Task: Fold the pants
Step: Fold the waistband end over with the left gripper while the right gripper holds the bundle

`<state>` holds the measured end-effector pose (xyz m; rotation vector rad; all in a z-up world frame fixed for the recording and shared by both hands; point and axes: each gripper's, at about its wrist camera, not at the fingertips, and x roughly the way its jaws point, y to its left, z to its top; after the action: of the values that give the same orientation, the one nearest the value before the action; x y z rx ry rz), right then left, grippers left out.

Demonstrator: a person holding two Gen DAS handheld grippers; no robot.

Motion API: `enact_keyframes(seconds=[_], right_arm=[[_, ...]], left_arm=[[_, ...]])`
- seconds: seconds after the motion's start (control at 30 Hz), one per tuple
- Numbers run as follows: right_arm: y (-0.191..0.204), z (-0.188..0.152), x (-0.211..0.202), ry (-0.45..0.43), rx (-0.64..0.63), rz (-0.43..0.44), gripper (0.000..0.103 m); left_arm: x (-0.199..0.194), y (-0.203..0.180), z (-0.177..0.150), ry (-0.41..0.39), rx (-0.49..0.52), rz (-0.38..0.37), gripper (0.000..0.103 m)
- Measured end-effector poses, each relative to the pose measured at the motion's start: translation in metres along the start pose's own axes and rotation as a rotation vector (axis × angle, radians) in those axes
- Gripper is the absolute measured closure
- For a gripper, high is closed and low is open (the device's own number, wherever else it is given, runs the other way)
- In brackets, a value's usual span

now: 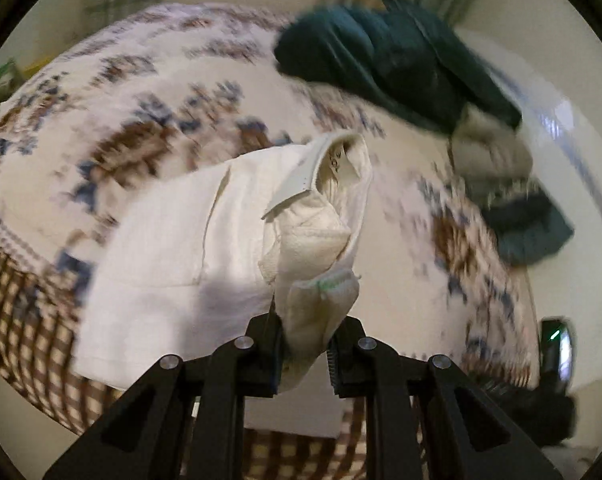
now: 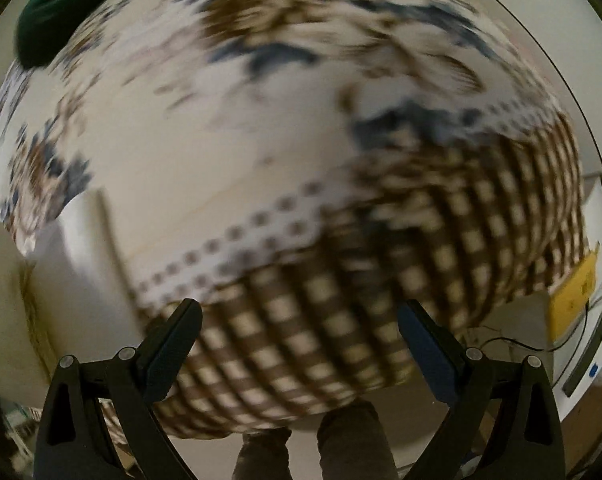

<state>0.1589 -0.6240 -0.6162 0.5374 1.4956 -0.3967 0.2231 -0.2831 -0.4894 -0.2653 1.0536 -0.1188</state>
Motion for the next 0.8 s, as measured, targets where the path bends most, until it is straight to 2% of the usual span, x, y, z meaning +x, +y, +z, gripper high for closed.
enact_keyframes(seconds=[0.23, 0.3, 0.37, 0.47, 0.53, 0.6, 0.67, 0.8], right_arm=[[-0.065, 0.006, 0.003, 0.015, 0.062, 0.0, 0.003], [-0.083, 0.005, -0.001, 0.024, 0.063, 0.021, 0.003], [-0.079, 0.007, 0.003, 0.034, 0.059, 0.058, 0.003], [-0.073, 0.011, 0.003, 0.036, 0.024, 0.128, 0.003], [-0.061, 0.011, -0.003, 0.037, -0.01, 0.197, 0.003], [-0.05, 0.012, -0.008, 0.044, -0.034, 0.27, 0.003], [-0.031, 0.011, -0.013, 0.057, -0.066, 0.357, 0.003], [0.018, 0.006, -0.003, 0.127, -0.125, 0.488, 0.003]], left_arm=[[0.05, -0.039, -0.046, 0.124, 0.135, 0.077, 0.088], [0.055, -0.043, -0.047, 0.157, 0.153, 0.122, 0.087], [0.052, -0.045, -0.044, 0.179, 0.15, 0.14, 0.084], [0.04, -0.05, -0.037, 0.211, 0.142, 0.125, 0.06], [0.025, -0.055, -0.032, 0.212, 0.148, 0.102, 0.035], [0.005, -0.057, -0.025, 0.171, 0.169, 0.124, 0.029], [-0.01, -0.053, -0.017, 0.122, 0.203, 0.185, 0.022], [-0.017, -0.026, -0.002, 0.075, 0.219, 0.313, 0.02]])
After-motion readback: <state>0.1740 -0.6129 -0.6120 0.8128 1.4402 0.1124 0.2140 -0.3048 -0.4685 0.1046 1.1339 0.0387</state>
